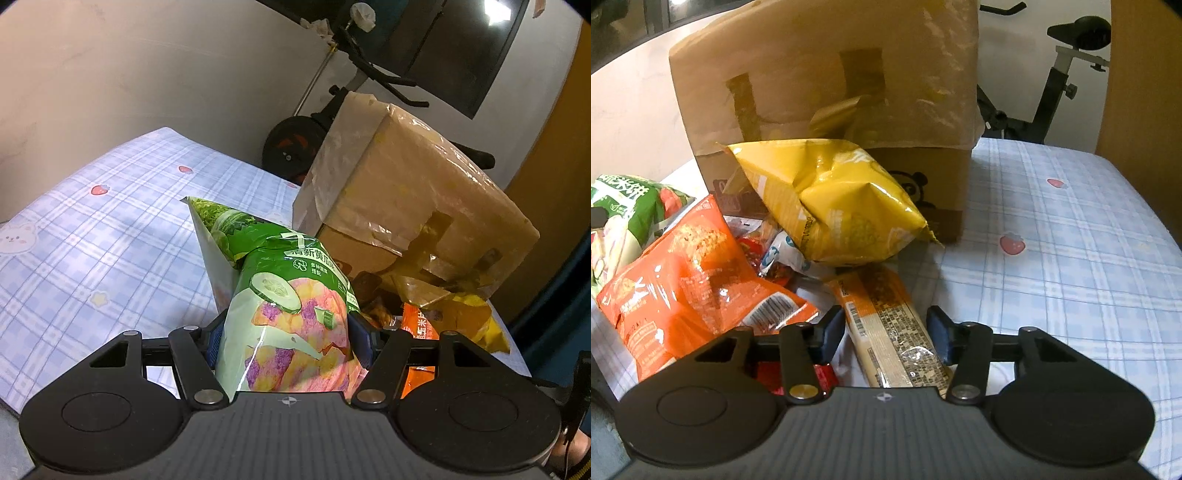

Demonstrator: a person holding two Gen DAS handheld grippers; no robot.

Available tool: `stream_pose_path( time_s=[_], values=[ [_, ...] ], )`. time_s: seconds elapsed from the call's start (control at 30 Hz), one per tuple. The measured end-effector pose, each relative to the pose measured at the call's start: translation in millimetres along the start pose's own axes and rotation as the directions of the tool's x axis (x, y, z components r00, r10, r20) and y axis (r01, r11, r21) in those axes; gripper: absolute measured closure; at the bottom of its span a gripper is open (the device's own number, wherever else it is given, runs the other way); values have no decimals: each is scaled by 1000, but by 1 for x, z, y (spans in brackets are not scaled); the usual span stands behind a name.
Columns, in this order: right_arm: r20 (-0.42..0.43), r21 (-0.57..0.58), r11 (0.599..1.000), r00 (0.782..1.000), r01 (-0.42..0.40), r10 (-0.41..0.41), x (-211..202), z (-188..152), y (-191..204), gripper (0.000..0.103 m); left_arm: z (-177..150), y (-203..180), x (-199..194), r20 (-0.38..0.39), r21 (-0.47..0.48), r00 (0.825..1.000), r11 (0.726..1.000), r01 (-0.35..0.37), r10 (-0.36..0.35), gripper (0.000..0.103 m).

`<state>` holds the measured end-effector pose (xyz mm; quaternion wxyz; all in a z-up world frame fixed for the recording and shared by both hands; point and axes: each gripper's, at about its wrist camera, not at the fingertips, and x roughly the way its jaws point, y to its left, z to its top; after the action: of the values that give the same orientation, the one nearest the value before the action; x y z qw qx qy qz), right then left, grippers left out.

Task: Organize snacks
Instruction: 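Close the left tool on the pale green bag while the right tool grips the wafer bar, then lift both held snacks and carry them toward the lined box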

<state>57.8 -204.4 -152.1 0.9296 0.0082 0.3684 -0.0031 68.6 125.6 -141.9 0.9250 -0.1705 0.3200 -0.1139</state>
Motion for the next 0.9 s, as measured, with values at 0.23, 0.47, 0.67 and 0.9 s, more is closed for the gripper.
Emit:
stream_pose_path(
  time_s=[0.23,0.47,0.67,0.9],
  values=[
    [-12,25,999,999,37,-37,-11,-5,-7,54,0,3,-9,20,-12,1000,1000,0,0,36],
    [-25,-1,999,999,39,-39,-11,-2,-7,55,1,3,-14,35,-21,999,1000,1,0,36],
    [-52,9,993,992,116,-116,-24,-6,-19,56,6,9,-23,65,-44,998,999,-8,11,36],
    [-38,168,964,978,208,-204,-39,-9,-52,58,7,13,-31,81,-59,996,998,-18,23,36]
  ],
)
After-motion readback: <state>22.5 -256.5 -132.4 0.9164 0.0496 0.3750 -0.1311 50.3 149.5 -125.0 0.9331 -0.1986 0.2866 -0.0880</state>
